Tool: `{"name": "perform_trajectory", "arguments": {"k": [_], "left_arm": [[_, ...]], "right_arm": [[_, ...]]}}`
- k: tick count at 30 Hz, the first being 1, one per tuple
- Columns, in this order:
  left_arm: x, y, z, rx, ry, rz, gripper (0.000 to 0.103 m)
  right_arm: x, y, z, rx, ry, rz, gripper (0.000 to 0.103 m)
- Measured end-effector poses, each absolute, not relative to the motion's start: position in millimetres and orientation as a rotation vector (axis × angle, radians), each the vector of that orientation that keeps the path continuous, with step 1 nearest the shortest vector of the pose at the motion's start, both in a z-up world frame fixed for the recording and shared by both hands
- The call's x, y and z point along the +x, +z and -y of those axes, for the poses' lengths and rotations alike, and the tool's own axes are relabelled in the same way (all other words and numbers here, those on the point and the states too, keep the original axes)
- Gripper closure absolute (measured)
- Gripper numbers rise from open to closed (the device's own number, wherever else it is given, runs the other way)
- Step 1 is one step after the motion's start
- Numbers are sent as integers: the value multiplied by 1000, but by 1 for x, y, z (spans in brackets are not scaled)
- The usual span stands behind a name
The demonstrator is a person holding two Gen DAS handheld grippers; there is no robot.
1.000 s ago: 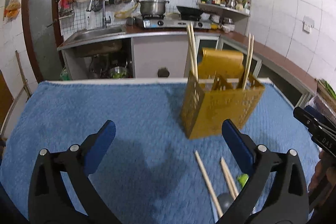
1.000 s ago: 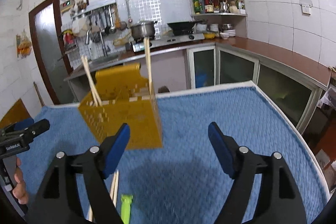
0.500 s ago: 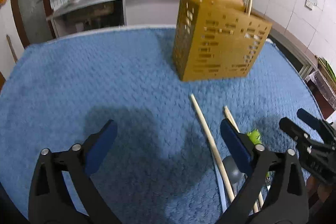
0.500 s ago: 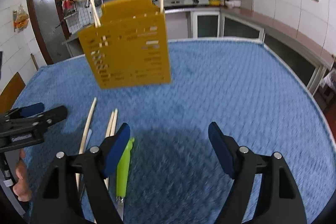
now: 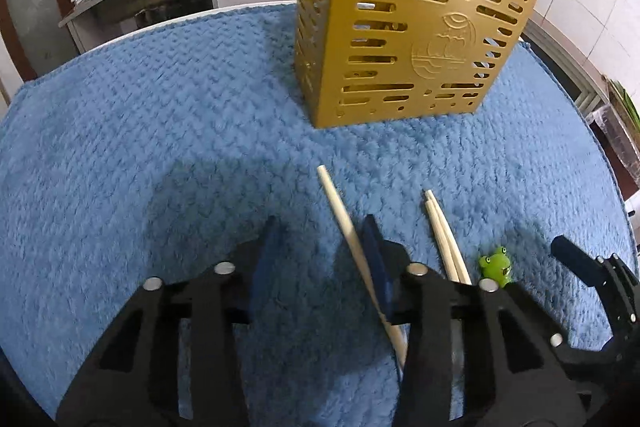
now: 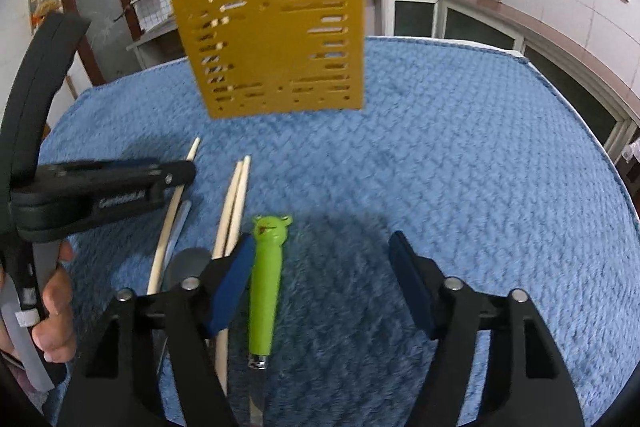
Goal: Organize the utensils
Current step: 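Close the right tool on the green frog-handled knife while the left tool grasps a chopstick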
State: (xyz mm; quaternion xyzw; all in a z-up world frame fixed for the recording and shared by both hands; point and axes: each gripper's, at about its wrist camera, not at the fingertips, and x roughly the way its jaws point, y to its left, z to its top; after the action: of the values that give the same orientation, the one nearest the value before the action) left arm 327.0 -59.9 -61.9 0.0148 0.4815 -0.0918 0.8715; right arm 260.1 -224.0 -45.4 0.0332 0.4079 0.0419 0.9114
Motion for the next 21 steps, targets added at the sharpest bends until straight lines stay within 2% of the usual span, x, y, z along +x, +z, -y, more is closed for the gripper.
{"name": "perform_trajectory", "arguments": {"k": [2, 5, 7, 9, 11, 14, 21], "left_arm": [[330, -61, 62, 25, -219, -1016, 81], [333, -60, 64, 29, -234, -1022, 88], [332, -59, 66, 31, -250, -1023, 94], [336, -56, 70, 30, -260, -1027, 95], [339, -54, 70, 22, -265, -1033, 95], [338, -52, 71, 27, -275, -1037, 95], [331, -50, 62, 41, -282, -1048, 98]], "right_arm": [[262, -47, 220, 63, 95, -858, 41], [267, -49, 218, 68, 110, -884, 51], [270, -50, 218, 69, 109, -895, 54], [272, -51, 219, 75, 108, -905, 58], [276, -49, 220, 68, 98, -916, 71], [280, -48, 224, 85, 104, -935, 79], [287, -48, 232, 130, 120, -953, 81]]}}
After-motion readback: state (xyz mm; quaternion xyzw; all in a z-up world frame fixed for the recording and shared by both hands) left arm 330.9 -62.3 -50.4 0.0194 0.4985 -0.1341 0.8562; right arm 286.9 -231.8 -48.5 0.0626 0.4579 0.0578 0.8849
